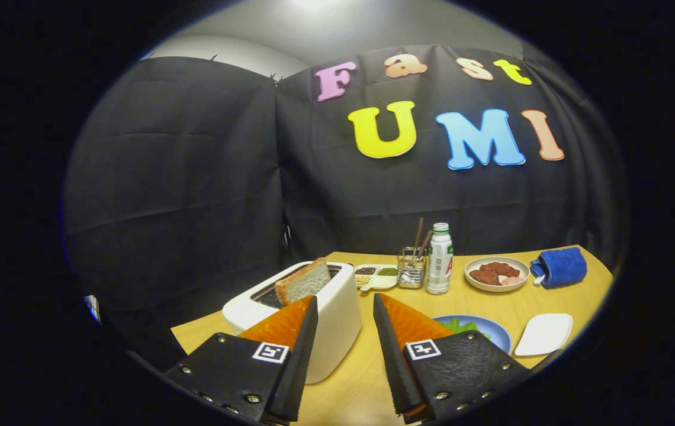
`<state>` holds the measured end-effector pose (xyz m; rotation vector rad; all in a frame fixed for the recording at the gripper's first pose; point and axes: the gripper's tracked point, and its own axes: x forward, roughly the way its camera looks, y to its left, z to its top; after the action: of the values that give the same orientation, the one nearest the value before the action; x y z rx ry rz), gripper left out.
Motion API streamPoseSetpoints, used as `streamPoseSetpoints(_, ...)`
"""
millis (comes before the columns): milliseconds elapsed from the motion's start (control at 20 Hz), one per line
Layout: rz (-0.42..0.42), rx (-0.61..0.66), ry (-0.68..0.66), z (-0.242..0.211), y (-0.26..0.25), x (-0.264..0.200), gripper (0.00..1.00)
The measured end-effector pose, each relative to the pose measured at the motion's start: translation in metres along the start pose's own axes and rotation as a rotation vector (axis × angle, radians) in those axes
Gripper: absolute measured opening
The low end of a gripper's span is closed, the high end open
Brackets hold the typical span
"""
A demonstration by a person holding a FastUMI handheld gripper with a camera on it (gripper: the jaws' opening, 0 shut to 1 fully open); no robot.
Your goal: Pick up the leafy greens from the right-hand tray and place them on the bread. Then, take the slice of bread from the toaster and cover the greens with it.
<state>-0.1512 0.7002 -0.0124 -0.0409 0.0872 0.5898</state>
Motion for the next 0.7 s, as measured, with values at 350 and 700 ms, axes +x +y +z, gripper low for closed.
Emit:
streamPoseSetpoints(350, 0.032, 0.027, 0.014, -0.001, 0.043, 0.033, 0.55)
streamPoseSetpoints(700, -0.031, 0.01, 0.063, -0.016, 0.055, 0.068, 0.56)
